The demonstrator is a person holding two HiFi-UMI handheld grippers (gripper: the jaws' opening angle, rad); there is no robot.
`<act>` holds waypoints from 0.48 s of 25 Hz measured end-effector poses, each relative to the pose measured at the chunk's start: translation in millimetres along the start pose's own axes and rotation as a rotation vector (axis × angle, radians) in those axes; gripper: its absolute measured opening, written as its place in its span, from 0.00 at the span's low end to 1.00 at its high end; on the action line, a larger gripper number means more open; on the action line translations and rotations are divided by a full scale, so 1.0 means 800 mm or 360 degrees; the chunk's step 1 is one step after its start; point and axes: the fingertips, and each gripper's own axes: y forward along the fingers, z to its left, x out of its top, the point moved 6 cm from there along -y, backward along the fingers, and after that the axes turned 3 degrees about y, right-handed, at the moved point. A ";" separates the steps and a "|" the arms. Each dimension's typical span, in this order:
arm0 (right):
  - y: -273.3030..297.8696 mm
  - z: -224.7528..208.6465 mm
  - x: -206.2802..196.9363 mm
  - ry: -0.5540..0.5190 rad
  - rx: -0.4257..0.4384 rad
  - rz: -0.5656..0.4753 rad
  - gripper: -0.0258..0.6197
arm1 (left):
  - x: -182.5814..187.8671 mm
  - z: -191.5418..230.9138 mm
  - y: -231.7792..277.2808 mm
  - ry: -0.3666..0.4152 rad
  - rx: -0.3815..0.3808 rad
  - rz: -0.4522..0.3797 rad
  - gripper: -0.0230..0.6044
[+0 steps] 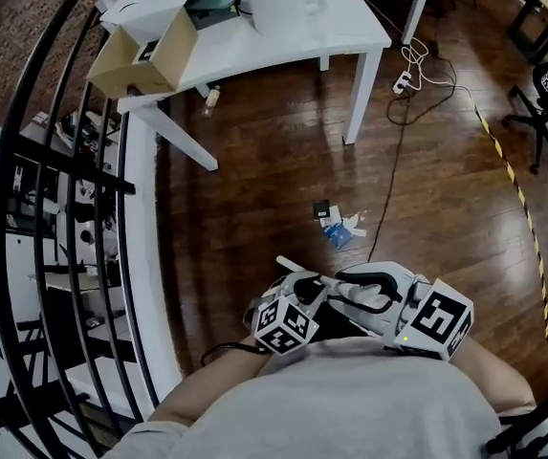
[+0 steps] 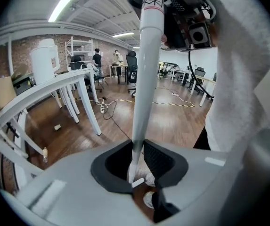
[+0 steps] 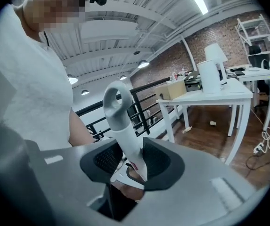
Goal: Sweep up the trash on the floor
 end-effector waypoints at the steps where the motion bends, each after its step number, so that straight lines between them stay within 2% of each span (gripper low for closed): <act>1: -0.006 0.005 -0.004 -0.0002 0.0032 -0.0006 0.25 | 0.001 -0.009 0.001 -0.0027 0.0016 0.0002 0.16; 5: -0.021 0.032 -0.018 -0.0005 0.0107 -0.0023 0.26 | 0.001 -0.043 -0.006 -0.0080 0.0059 0.0011 0.16; 12: -0.019 0.093 -0.061 -0.0124 0.0120 -0.0003 0.27 | -0.030 -0.085 -0.021 -0.0098 0.0132 0.0020 0.16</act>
